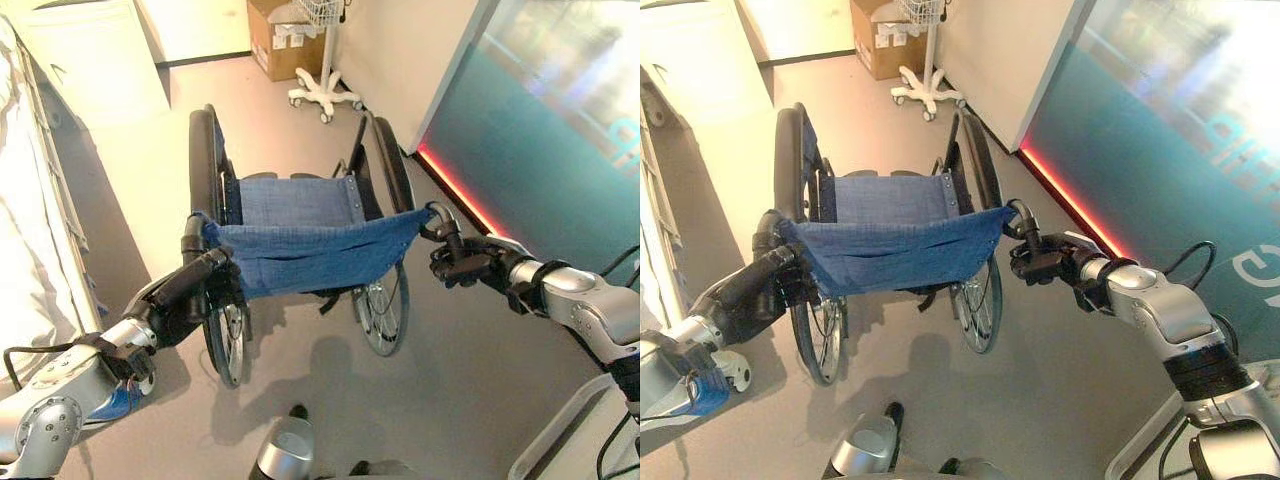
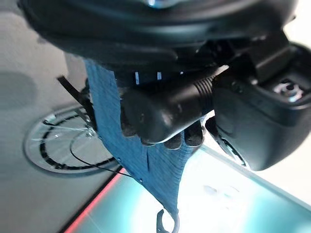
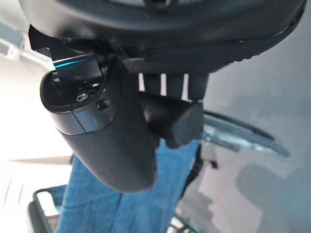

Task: Push the wheelchair next to the bed

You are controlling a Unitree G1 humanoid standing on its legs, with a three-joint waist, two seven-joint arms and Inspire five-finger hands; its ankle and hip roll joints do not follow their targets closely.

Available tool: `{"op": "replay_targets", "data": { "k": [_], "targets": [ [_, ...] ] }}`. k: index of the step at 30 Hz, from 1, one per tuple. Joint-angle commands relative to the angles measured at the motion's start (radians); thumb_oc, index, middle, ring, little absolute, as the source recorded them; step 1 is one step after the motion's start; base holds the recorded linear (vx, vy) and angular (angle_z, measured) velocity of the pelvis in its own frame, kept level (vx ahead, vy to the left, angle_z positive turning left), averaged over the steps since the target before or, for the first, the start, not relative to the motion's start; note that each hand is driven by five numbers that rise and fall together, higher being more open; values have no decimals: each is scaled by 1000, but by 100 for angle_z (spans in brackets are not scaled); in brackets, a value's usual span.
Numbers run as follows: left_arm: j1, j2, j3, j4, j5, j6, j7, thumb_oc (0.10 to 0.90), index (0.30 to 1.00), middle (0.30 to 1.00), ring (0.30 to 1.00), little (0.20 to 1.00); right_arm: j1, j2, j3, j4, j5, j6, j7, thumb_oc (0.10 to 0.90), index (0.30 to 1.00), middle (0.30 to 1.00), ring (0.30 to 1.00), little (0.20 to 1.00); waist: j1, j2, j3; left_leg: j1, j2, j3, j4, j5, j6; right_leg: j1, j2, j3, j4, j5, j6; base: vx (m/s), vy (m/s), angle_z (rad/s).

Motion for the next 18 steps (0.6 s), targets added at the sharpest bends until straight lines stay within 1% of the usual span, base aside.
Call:
{"op": "replay_targets", "data": {
  "k": [1, 2, 3, 4, 5, 6, 7, 8, 9, 10, 11, 12, 13, 15, 17, 18],
  "targets": [
    [-141, 128, 47, -143, -158, -197, -24, 400, 300, 300, 300, 300, -129, -63, -32, -87, 17, -176, 30, 400, 300, 300, 300, 300, -14, 8, -128, -18, -45, -95, 8, 4, -108, 43, -76, 22, -285, 423, 23, 308, -454, 63],
    [-148, 141, 47, -141, -167, -200, -3, 400, 300, 300, 300, 300, -155, -69, -16, -87, 38, -170, 24, 400, 300, 300, 300, 300, -20, 5, -120, 21, -18, -105, -11, -21, -119, 11, -118, 42, -308, 494, 45, 280, -394, 69],
    [-149, 143, 48, -141, -170, -205, 9, 400, 300, 300, 300, 300, -162, -70, -12, -87, 41, -170, 25, 400, 300, 300, 300, 300, -21, 5, -118, 28, -13, -105, -15, -25, -121, 7, -123, 45, -310, 502, 48, 310, -387, 63],
    [-160, 150, 53, -134, -169, -198, 20, 400, 300, 300, 300, 300, -203, -73, 5, -96, 64, -139, 13, 400, 300, 300, 300, 300, -23, 1, -121, 64, 39, -98, -40, -30, -139, -7, -123, 35, -306, 482, 54, 263, -308, 46],
    [-161, 146, 58, -131, -164, -191, 11, 400, 300, 300, 300, 300, -222, -77, 15, -98, 73, -120, 5, 400, 300, 300, 300, 300, -24, 1, -125, 69, 63, -97, -40, -19, -152, 1, -107, 32, -317, 443, 54, 361, -408, 49],
    [-159, 140, 59, -130, -156, -193, 6, 400, 300, 300, 300, 300, -239, -96, 26, -106, 94, -103, -2, 400, 300, 300, 300, 300, -24, -3, -138, 56, 88, -115, -24, 0, -169, 19, -76, 33, -340, 390, 49, 293, -322, 61],
    [-153, 136, 60, -132, -158, -192, 8, 400, 300, 300, 300, 300, -245, -110, 31, -108, 109, -100, -3, 400, 300, 300, 300, 300, -26, -8, -146, 45, 101, -129, -9, 18, -177, 27, -55, 31, -348, 368, 43, 321, -349, 86],
    [-141, 128, 67, -136, -159, -188, 17, 400, 300, 300, 300, 300, -251, -125, 37, -109, 122, -102, 2, 400, 300, 300, 300, 300, -26, -15, -156, 33, 119, -142, 7, 51, -188, 36, -27, 26, -352, 336, 34, 185, -196, 92],
    [-141, 128, 67, -136, -159, -188, 17, 400, 300, 300, 300, 300, -251, -125, 37, -109, 122, -102, 2, 400, 300, 300, 300, 300, -26, -15, -156, 33, 119, -142, 7, 51, -188, 36, -27, 26, -352, 336, 34, 288, -306, 75],
    [-109, 92, 78, -142, -130, -192, 14, 400, 300, 300, 300, 300, -282, -157, 61, -100, 155, -111, 6, 400, 300, 300, 300, 300, -20, -34, -170, 11, 148, -160, 45, 133, -209, 55, 22, 12, -363, 287, 0, 286, -331, 44],
    [-88, 65, 85, -148, -117, -194, 14, 400, 300, 300, 300, 300, -310, -171, 81, -97, 183, -110, -3, 400, 300, 300, 300, 300, -18, -44, -175, -8, 159, -162, 85, 178, -222, 67, 43, 5, -381, 276, -23, 336, -401, 51],
    [-75, 49, 92, -147, -109, -195, 3, 400, 300, 300, 300, 300, -316, -175, 84, -95, 191, -108, -5, 400, 300, 300, 300, 300, -18, -49, -174, -21, 166, -148, 123, 207, -229, 77, 57, 0, -391, 269, -38, 241, -346, 59],
    [-57, 24, 98, -138, -96, -201, -12, 400, 300, 300, 300, 300, -318, -174, 85, -92, 184, -103, 0, 400, 300, 300, 300, 300, -26, -52, -171, -54, 176, -121, 193, 238, -238, 90, 80, -14, -403, 259, -63, 183, -281, 54],
    [-48, -2, 93, -132, -84, -208, -25, 400, 300, 300, 300, 300, -303, -161, 77, -93, 156, -94, 8, 400, 300, 300, 300, 300, -38, -53, -165, -79, 197, -56, 252, 238, -237, 101, 92, -47, -405, 249, -85, 174, -258, 38],
    [-46, -28, 82, -132, -71, -211, -32, 400, 300, 300, 300, 300, -259, -149, 56, -103, 111, -94, 27, 400, 300, 300, 300, 300, -56, -45, -162, -94, 228, 32, 299, 230, -240, 112, 101, -98, -400, 233, -106, 210, -229, 36],
    [-52, -40, 73, -132, -65, -210, -32, 400, 300, 300, 300, 300, -235, -142, 40, -109, 89, -97, 38, 400, 300, 300, 300, 300, -62, -40, -162, -97, 234, 59, 313, 222, -240, 116, 104, -120, -396, 225, -113, 221, -169, 48]
  ]
}}
